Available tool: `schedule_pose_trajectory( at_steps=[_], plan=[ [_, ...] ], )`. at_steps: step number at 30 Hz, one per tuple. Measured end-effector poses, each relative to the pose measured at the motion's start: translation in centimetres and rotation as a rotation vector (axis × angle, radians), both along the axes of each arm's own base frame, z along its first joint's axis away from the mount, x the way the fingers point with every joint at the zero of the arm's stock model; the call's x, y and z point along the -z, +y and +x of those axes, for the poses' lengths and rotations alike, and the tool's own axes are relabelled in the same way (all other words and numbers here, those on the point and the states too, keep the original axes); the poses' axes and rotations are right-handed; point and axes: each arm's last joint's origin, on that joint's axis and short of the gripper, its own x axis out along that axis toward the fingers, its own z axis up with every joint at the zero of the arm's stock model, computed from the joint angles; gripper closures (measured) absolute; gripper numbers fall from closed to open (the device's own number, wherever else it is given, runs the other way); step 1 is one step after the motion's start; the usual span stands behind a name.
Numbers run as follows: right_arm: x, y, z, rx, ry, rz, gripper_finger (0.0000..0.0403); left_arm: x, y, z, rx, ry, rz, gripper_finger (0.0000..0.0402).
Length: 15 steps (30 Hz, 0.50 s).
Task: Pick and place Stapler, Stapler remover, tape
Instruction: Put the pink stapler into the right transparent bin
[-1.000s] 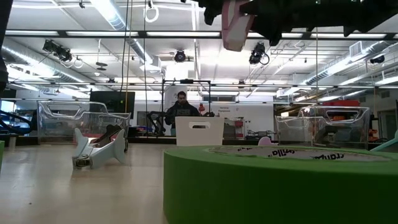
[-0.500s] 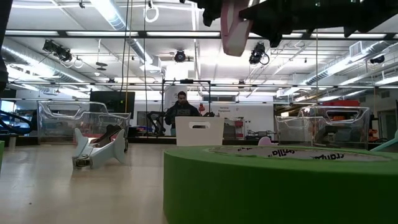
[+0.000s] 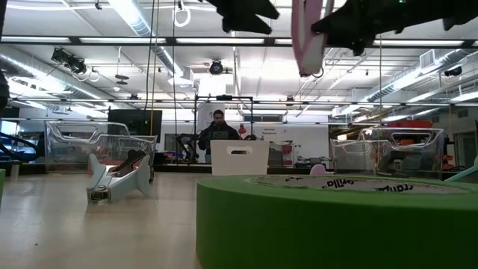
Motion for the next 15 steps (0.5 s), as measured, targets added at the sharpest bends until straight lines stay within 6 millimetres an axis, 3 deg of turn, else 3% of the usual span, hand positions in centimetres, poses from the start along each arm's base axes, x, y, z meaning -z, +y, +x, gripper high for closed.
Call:
schedule_pose_trajectory(
  at_steps=[7, 15],
  plan=[
    [0.2, -0.7, -3.4, 0.146, 0.125, 0.037, 0.0264, -0.9, 0.0, -2.6, -0.072, 0.102, 0.016, 0.0112],
    [0.7, -2.1, -7.2, 0.529, 0.141, 0.132, 0.0264, -0.4, -0.2, -4.2, -0.095, 0.237, -0.035, 0.0111]
  ],
)
